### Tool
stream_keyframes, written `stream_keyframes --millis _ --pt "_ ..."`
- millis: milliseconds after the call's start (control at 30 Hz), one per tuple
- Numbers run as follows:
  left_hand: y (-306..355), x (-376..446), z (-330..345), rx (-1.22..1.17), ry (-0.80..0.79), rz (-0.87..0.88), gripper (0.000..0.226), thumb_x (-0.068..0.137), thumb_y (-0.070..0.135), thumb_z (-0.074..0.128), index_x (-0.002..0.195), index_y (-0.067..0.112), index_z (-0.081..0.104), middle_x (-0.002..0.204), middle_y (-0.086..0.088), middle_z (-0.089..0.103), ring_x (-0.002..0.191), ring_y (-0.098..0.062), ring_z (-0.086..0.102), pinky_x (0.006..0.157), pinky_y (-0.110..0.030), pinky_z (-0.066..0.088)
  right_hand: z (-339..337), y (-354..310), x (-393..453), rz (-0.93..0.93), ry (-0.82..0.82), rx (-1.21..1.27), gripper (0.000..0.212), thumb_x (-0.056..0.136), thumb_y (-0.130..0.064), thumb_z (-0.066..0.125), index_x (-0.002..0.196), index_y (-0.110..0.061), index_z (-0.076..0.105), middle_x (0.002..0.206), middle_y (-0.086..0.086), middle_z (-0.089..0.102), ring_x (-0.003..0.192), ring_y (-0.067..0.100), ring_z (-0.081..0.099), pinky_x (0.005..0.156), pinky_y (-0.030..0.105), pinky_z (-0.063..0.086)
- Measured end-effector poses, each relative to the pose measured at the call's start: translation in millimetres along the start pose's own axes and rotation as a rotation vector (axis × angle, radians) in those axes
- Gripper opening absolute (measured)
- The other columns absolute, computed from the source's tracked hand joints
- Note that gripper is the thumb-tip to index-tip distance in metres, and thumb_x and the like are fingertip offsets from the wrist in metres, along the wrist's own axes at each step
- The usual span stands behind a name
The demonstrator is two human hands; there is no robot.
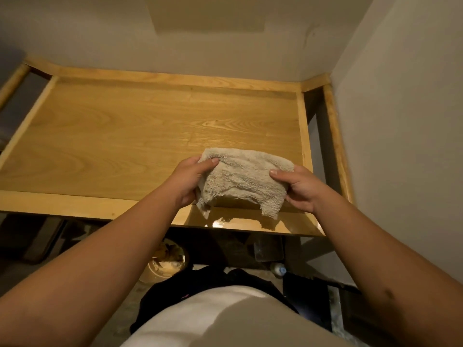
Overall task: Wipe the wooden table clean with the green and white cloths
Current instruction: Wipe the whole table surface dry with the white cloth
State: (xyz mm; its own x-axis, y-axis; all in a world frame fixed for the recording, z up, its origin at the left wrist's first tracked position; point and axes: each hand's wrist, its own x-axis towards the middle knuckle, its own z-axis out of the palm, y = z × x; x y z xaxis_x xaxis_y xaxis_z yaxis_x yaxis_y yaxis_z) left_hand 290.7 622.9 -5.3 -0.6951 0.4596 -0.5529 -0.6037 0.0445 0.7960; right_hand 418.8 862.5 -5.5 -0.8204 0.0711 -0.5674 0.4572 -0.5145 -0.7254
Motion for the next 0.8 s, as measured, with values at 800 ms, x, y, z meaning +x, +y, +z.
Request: stream_keyframes --millis 800 --pt "-5.5 -156.9 -229.1 -0.322 0.452 0.071 0.062 0.080 0.029 0.077 0.132 0.001 0.057 0.116 -0.019 0.073 0.105 -0.034 0.071 0.088 -0.045 0.058 267.6 60.6 69.1 -0.140 -0.236 -0.507 0.015 0.096 -0.006 0.061 0.107 -0.015 0.066 0.091 0.000 0.077 0.085 0.017 0.073 0.068 0.026 0.057"
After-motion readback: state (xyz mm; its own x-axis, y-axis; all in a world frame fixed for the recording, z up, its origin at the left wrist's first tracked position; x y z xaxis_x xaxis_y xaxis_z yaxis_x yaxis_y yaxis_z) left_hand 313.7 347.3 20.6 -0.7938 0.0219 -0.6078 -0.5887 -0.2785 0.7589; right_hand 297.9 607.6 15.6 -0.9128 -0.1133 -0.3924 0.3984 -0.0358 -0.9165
